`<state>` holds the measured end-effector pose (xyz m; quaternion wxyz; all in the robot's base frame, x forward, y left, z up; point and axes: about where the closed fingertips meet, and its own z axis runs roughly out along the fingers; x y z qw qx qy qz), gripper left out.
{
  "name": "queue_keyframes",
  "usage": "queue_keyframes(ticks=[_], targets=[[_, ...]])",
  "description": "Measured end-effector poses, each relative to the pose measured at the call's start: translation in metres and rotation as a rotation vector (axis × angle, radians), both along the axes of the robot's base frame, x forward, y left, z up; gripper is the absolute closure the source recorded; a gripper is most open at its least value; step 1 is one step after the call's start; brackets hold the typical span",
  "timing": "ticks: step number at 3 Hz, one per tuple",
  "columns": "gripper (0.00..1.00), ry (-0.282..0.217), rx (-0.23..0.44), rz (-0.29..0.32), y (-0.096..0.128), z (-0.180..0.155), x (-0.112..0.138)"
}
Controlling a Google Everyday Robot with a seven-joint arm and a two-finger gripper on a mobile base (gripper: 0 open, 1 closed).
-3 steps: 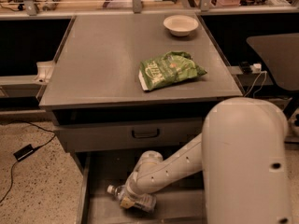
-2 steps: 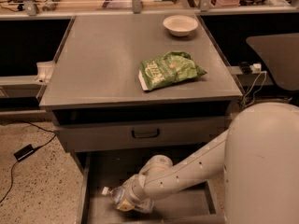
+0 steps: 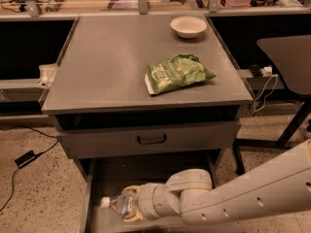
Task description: Pick blue plastic bottle from middle drawer and place on counter
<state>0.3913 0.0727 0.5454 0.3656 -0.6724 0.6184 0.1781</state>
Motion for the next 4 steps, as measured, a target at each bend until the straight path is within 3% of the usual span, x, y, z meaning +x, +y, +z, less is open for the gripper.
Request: queue_keyframes(ticks=[1, 2, 4], targets=[[1.0, -0.055, 0.063, 0.027, 0.01, 0.034, 0.004], [1.0, -0.057, 0.067, 0.057, 0.011, 0.037, 0.001], [1.0, -0.298, 0.158, 0.149, -0.017, 0.181, -0.009]])
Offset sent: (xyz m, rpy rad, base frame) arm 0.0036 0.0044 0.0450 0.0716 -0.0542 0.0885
